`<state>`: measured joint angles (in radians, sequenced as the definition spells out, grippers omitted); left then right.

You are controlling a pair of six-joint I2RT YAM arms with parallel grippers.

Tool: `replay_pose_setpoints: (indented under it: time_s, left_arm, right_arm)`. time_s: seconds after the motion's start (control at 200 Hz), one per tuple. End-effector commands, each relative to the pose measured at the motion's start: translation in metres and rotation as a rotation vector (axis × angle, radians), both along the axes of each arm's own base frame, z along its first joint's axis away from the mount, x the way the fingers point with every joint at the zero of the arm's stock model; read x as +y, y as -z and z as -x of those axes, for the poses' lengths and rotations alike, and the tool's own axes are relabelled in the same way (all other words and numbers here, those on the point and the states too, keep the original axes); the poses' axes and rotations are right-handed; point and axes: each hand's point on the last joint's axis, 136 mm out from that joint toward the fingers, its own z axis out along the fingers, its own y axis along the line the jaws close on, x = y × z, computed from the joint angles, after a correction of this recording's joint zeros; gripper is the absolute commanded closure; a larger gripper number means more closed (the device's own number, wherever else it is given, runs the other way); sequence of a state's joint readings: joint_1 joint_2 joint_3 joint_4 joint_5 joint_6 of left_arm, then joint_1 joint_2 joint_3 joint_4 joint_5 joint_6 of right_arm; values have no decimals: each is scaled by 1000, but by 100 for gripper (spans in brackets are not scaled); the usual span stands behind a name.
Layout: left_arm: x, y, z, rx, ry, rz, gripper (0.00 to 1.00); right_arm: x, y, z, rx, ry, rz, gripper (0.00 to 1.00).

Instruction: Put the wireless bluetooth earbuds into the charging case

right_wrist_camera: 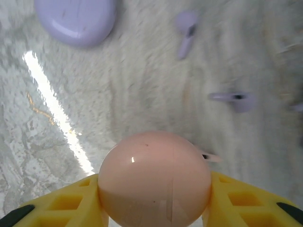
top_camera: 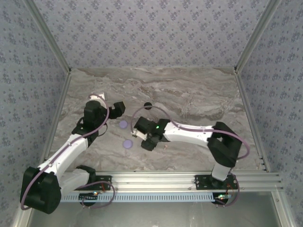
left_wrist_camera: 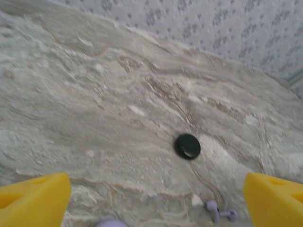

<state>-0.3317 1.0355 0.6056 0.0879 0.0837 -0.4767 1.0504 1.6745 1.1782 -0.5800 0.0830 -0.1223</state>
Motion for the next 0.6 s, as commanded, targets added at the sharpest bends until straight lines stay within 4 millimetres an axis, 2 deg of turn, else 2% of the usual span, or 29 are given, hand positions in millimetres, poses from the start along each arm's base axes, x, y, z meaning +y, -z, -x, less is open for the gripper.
replay_pose_setpoints:
  time_s: [0.0,0.2,0.385,0.465,0.595]
  left_arm:
    - [-19,-31,9,-16,135,26,9]
    - [-52,-60,34,-22,371,89,12]
    - [-87,-97,63,-81,614,212,13]
    - [-96,-108,72,-97,673,235,14]
    - [-111,-123,83,-126,747,263,14]
  right_arm:
    - [-9,-38,-27,-137,22,-82,53]
    - [-28,-106,-63,-361,53,-208,53]
    - [-35,-165,-77,-568,27,-353,53]
    - [-37,-183,-78,-622,8,-386,53]
    - [-37,-197,-77,-664,-26,-403,53]
